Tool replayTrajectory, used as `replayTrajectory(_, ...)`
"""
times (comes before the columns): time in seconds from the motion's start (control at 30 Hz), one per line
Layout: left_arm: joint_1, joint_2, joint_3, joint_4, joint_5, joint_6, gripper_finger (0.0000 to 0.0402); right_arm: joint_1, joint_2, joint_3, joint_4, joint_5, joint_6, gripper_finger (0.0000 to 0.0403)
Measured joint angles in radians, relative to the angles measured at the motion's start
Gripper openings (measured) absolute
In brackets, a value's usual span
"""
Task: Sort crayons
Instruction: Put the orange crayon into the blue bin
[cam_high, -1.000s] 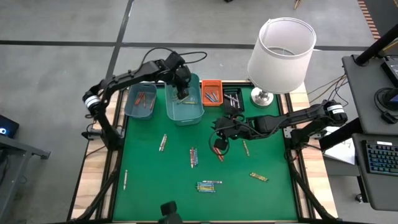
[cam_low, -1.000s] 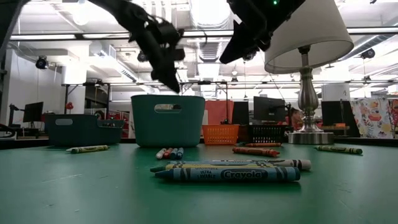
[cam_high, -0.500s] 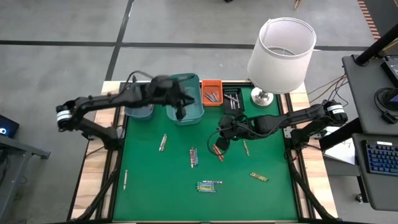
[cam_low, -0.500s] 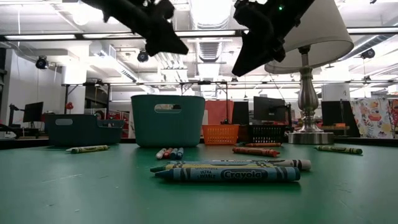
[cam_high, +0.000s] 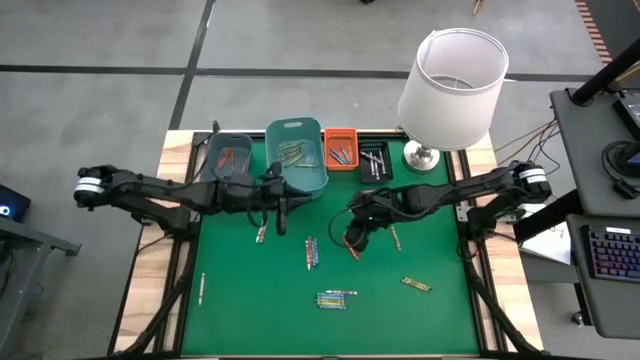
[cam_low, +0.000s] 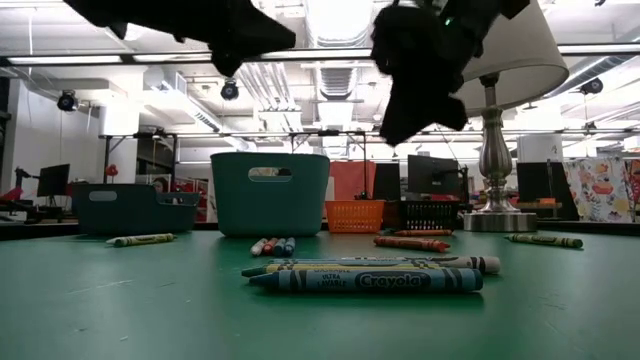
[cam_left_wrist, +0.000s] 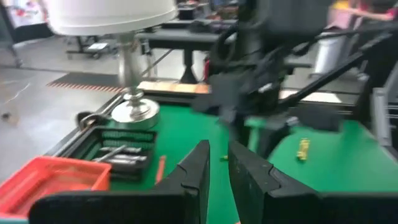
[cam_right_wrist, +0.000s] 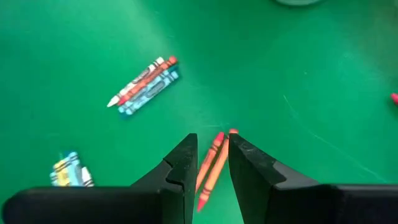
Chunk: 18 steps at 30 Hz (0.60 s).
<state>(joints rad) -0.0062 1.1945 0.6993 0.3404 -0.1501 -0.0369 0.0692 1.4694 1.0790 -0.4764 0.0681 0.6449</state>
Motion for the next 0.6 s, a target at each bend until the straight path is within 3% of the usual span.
replayTrajectory(0.47, -0.082, -0.016, 0.006, 0.005, -0.002, -0.053, 0.004, 0.013, 0.178, 0.03, -0.002, -0.043, 0.035, 0.0052)
replayTrajectory(0.6, -0.083, -0.04, 0.007, 0.003, -0.051, -0.06, 0.004, 0.013, 0.215, 0.071, -0.065, -0.035, 0.051, 0.0046)
